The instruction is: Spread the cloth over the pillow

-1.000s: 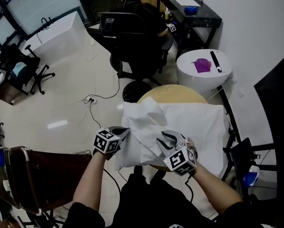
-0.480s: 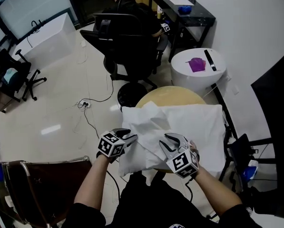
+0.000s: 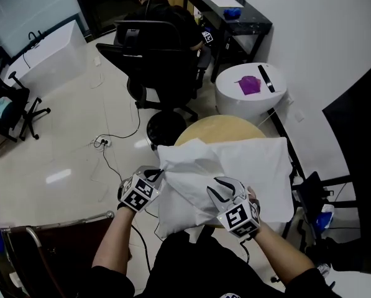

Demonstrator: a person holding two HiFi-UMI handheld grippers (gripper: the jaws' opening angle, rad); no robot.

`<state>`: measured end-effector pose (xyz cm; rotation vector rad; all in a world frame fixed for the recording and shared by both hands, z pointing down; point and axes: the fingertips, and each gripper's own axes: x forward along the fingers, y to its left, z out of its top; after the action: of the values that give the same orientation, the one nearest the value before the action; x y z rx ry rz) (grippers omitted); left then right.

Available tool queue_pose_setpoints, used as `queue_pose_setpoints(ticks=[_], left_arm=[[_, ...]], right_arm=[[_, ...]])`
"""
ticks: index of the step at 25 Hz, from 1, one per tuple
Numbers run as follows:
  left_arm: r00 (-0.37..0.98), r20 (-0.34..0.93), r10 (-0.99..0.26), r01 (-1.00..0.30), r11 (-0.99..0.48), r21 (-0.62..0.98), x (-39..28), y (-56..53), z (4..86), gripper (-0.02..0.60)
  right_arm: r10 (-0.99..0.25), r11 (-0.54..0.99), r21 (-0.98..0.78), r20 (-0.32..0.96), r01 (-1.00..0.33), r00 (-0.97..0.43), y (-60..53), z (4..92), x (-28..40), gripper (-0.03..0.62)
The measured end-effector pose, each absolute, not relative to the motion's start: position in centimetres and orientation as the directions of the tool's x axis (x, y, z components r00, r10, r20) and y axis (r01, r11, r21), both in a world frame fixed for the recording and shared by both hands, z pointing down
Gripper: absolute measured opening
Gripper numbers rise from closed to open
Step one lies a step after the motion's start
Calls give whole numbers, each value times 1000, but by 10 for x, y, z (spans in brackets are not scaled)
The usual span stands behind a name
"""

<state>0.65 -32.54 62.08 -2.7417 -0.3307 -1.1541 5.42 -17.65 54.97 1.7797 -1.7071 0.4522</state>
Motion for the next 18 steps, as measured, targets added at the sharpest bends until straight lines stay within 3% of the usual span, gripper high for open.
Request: queue_pose_setpoints(ticks=[9, 18], left_arm=[[548, 836, -43, 340, -901, -269, 8, -427, 622, 0], [363, 906, -220, 436, -819, -373, 6, -507, 661, 0]], right_arm=[[-761, 48, 212, 640, -976, 102, -201, 554, 49, 138], [-729, 54, 213, 676, -976, 107, -213, 573, 51, 138]])
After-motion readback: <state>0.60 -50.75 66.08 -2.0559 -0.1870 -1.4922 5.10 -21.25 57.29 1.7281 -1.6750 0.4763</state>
